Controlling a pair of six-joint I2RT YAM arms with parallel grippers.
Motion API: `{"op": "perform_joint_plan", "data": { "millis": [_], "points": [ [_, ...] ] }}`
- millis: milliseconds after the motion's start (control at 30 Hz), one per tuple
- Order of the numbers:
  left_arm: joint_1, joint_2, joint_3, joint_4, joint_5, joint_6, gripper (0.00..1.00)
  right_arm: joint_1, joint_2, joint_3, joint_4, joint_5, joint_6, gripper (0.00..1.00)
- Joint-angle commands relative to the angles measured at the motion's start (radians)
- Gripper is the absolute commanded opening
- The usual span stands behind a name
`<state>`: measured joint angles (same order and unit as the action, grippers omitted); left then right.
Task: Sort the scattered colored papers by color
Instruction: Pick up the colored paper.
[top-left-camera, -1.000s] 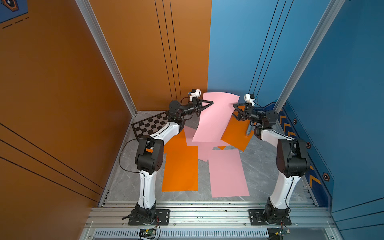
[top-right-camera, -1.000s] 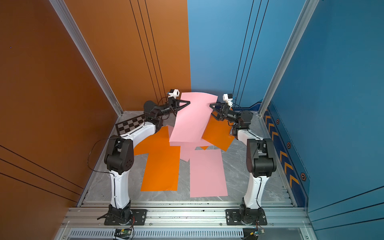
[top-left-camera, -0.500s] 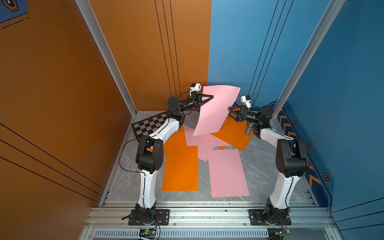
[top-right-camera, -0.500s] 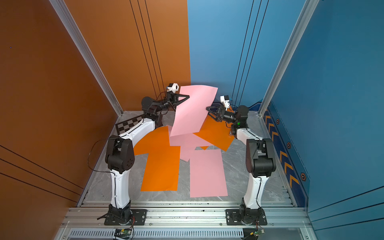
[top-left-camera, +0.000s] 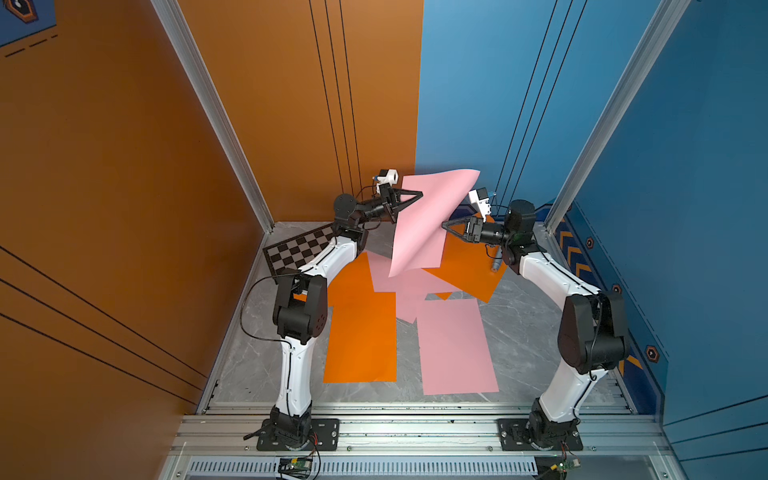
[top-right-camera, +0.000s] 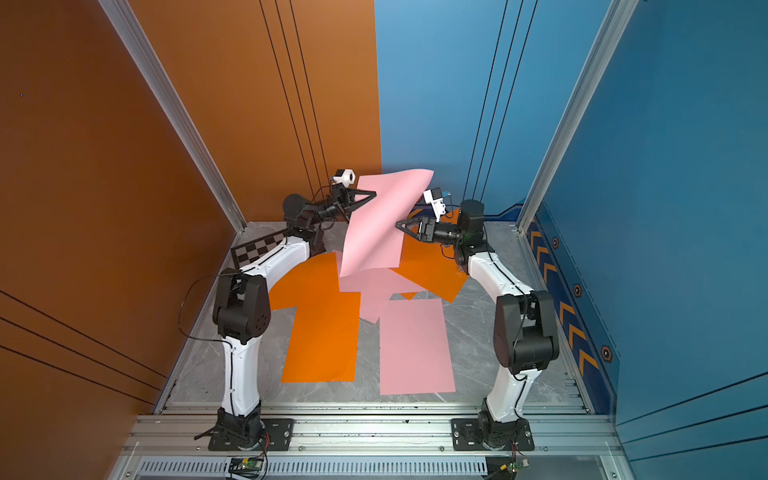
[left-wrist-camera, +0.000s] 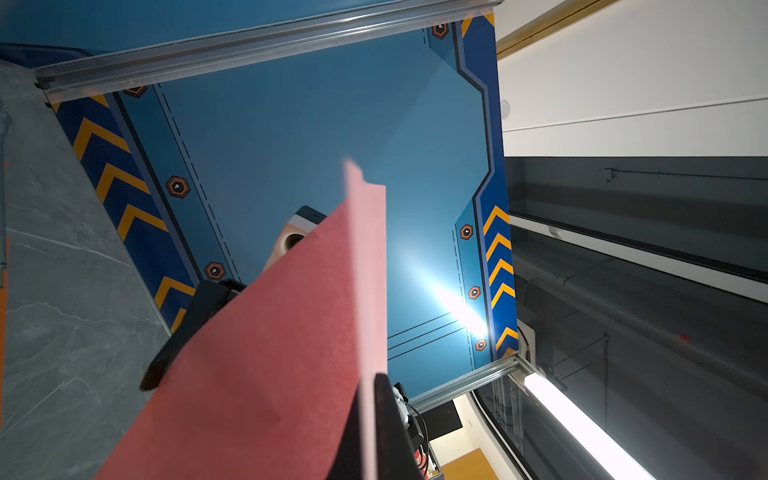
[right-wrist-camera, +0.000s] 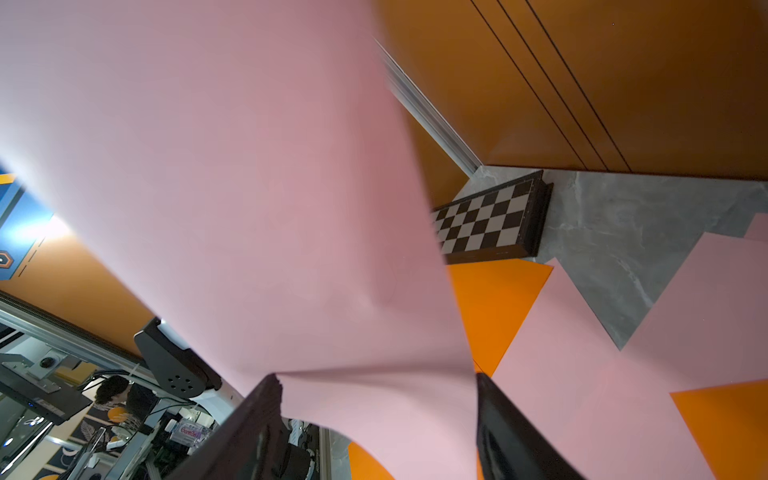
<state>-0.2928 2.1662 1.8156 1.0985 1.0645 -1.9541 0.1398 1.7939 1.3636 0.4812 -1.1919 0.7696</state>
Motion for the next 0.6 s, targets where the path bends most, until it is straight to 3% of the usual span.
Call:
{"op": "perform_joint_plan", "data": {
  "millis": [0, 133, 400, 500, 567],
  "points": [
    [0.018, 0.015, 0.013, 0.023, 0.018, -0.002, 0.00, -0.009, -0.029, -0.059, 0.169, 0.006, 0.091, 0.65],
    [0.031, 0.015, 0.004, 0.023, 0.018, 0.002, 0.00, -0.024, -0.043, -0.130, 0.371, 0.011, 0.231, 0.56],
    [0.032, 0.024, -0.007, 0.027, 0.016, 0.000, 0.00, -0.073, 0.023, -0.164, 0.922, -0.001, 0.693, 0.43],
    [0.030, 0.024, -0.010, 0.029, 0.017, 0.001, 0.00, -0.078, 0.030, -0.156, 0.936, -0.018, 0.729, 0.32],
    [0.031, 0.024, -0.017, 0.029, 0.018, 0.004, 0.00, -0.081, 0.021, -0.161, 0.918, -0.024, 0.724, 0.19]
  ]
}}
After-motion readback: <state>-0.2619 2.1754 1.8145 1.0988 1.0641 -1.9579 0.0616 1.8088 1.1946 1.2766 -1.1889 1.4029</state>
